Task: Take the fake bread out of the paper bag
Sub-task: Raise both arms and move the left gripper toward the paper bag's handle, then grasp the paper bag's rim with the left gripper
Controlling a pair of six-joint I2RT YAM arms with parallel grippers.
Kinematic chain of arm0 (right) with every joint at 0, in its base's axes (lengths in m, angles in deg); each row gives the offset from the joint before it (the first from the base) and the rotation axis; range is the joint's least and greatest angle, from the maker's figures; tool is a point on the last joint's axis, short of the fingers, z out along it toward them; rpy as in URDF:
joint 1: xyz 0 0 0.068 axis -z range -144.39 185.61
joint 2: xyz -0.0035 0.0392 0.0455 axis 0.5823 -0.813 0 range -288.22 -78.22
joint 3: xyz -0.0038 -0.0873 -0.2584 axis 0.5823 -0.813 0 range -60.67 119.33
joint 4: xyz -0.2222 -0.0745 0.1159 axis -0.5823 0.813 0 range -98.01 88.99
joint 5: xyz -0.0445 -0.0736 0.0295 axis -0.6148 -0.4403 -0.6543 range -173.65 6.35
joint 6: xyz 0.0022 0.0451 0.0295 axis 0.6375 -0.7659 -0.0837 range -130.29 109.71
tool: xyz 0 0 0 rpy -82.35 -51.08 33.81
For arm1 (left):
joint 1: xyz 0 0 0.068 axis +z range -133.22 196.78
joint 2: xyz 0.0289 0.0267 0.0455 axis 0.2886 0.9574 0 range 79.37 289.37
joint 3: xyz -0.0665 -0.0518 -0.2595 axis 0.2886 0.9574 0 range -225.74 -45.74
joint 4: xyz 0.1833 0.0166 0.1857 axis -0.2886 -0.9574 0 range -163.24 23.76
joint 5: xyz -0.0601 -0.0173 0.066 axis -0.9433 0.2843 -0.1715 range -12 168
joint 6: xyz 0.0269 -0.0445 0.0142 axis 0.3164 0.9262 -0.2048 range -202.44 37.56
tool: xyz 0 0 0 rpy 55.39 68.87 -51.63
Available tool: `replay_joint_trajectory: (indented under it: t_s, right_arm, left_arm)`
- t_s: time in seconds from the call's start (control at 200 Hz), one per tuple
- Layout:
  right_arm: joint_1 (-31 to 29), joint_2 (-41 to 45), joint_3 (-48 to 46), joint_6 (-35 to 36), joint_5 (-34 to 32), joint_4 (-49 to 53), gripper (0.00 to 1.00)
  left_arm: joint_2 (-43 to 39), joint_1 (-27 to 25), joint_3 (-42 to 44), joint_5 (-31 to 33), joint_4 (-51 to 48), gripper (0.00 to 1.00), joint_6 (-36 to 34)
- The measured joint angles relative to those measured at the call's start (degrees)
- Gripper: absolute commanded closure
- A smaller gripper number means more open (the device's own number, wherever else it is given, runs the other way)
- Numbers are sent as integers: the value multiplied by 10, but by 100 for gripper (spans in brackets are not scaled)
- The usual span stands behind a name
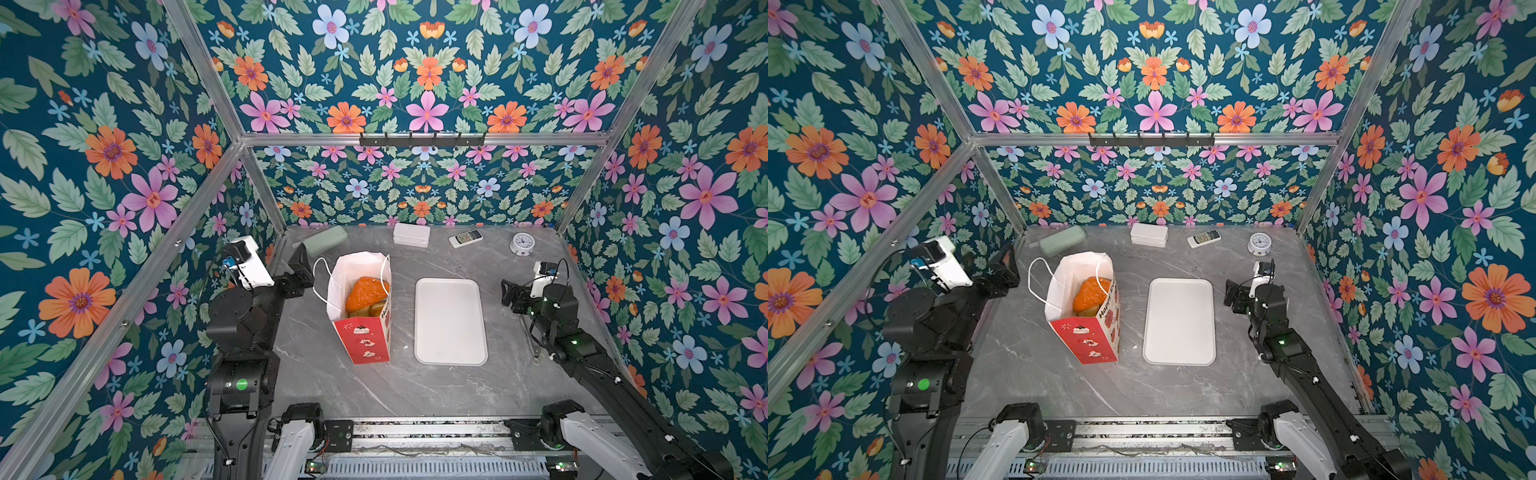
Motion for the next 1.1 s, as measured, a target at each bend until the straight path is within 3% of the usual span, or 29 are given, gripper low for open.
replay_joint_trajectory:
  t_s: [0.125,0.5,0.75,0.995,1.1]
  right_arm:
    - [-2,-10,-5,-7,12,6,8]
    - [-2,-13,-24,-15,14,13,7]
    - [-2,-12,-33,-15,10,14,7]
    - [-2,-36,-31,-17,4,14,8]
    - [-2,-43,-31,-17,0,15,7]
  left_arm:
    - [-2,0,32,-75,-92,8,1]
    - [90,-3,87,-85,-110,13,4]
    - [152,-25,77,-43,-85,33,4]
    - [196,-75,57,3,-74,60,6]
    - [216,-96,45,28,-74,79,15]
